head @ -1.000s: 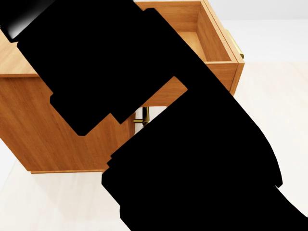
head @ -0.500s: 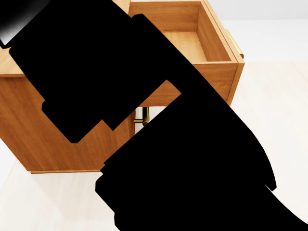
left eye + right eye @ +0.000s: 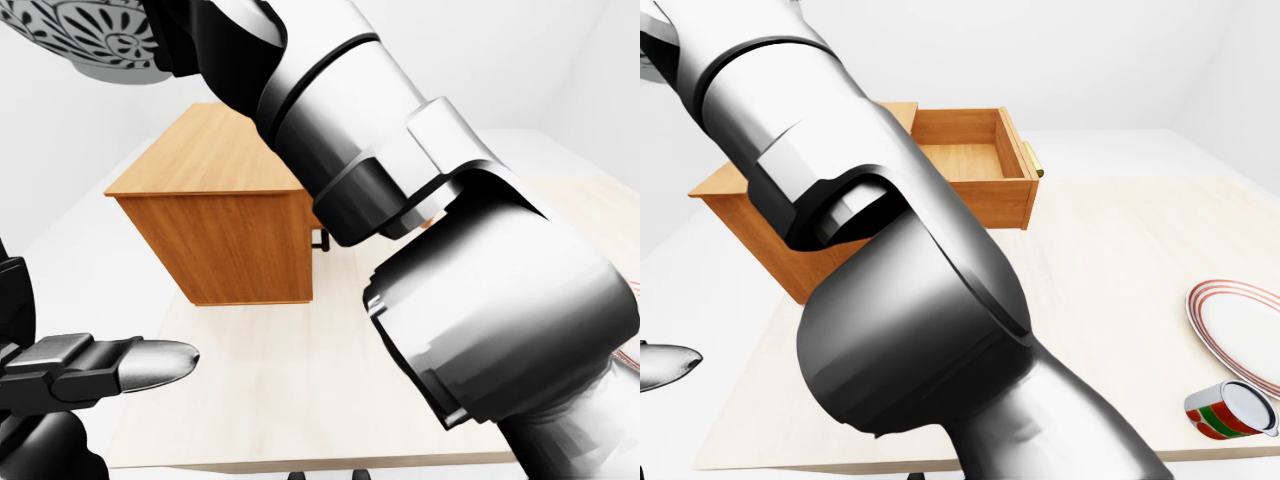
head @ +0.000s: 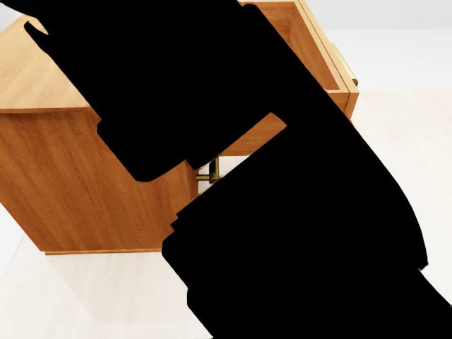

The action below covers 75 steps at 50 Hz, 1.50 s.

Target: Put the bowl on top of the cabinet.

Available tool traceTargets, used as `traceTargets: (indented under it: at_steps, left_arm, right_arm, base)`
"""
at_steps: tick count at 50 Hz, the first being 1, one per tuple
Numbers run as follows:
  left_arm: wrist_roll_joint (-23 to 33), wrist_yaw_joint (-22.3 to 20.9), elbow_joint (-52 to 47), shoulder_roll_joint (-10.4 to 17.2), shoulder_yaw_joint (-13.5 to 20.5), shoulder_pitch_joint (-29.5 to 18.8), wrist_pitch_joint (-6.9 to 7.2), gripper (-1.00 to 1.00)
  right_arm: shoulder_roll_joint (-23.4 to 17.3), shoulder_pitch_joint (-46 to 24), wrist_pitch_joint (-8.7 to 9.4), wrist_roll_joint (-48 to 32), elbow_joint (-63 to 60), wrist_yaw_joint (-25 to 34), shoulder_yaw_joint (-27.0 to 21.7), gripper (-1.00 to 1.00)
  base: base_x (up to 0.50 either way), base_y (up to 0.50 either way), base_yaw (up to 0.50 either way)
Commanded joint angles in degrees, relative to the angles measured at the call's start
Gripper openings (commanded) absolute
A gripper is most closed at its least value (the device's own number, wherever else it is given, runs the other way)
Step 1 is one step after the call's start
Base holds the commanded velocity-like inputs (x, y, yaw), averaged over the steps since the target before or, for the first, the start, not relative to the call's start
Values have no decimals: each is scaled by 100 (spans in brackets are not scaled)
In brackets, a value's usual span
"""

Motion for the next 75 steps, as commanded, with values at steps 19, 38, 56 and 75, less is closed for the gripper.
traceTargets:
  at_steps: [19, 38, 56, 75]
  left_arm:
    - [-78, 16, 42, 26, 46, -83, 0, 100]
    - [-131, 39, 4, 27, 49, -64, 0, 100]
    - [-140, 50, 5, 31, 39, -59, 0, 100]
    - [-129, 43, -5, 36, 40, -51, 0, 100]
  right_arm:
    - [-28, 0, 0, -236, 744, -663, -245, -95]
    - [-38, 0, 0, -896, 787, -610, -119, -96]
    - [39, 189, 0, -1214, 763, -595, -148, -96]
    - [50, 270, 0, -1809, 763, -273, -95, -96]
  base:
    - [0, 0, 0]
    - [0, 0, 0]
    - [0, 0, 0]
    - [0, 0, 0]
